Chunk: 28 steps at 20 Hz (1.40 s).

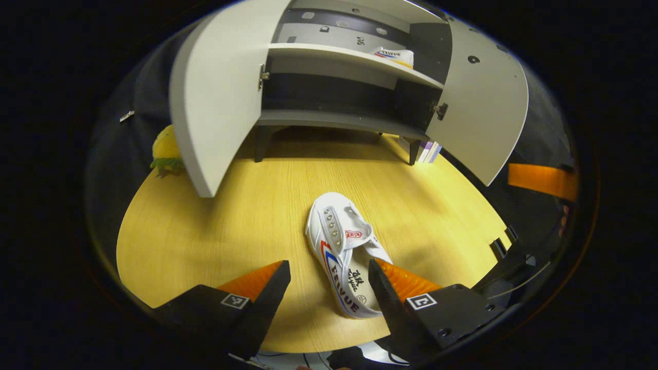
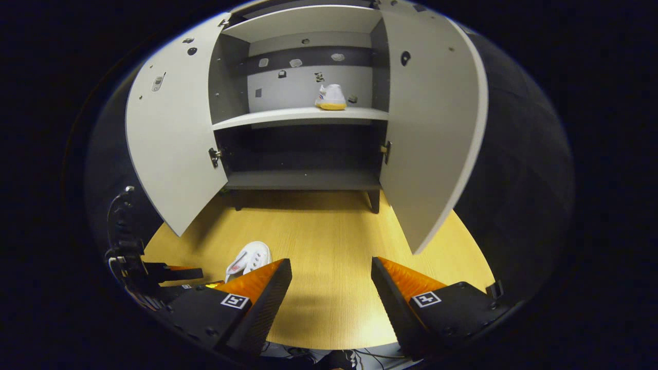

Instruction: Grab one shoe with the right hand and put it into the shoe cabinet, grab the other shoe with the left hand and put it into the shoe cabinet; then close the right door with the right hand and the left door with the left hand.

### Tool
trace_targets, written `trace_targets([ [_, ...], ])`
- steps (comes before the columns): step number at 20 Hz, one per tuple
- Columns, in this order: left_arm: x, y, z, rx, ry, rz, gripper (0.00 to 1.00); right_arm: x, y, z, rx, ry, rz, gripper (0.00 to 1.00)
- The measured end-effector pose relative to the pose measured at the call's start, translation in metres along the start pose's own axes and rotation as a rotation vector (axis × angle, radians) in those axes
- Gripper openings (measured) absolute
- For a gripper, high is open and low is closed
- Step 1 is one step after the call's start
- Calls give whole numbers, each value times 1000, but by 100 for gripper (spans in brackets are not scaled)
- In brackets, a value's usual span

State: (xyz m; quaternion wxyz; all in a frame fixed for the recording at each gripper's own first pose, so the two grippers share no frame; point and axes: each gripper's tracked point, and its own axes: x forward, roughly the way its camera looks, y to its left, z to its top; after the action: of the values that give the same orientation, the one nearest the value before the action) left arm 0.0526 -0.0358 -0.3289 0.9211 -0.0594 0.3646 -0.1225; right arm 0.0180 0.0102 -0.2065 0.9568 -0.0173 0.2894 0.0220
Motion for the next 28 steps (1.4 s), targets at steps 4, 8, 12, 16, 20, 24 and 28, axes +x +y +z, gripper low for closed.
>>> trace_targets([
  [4,41,9,-1,60,47,50,88,-10,-14,-45,60,67,-54,99],
  [8,66,8,-4,61,108,63,74,-11,-19,-53,61,87,-61,99],
  [12,68,8,-4,84,125,109,54,-3,-14,-47,62,93,-27,99],
  [16,71,11,-4,47,138,148,43,4,-6,-26,13,50,21,99],
  [20,67,26,0,85,146,252,23,8,-2,-23,-24,55,68,99],
  [24,69,29,2,65,140,270,5,10,-7,-21,-46,58,87,99],
  [28,60,24,15,13,118,275,5,11,-15,-13,-50,32,91,99],
])
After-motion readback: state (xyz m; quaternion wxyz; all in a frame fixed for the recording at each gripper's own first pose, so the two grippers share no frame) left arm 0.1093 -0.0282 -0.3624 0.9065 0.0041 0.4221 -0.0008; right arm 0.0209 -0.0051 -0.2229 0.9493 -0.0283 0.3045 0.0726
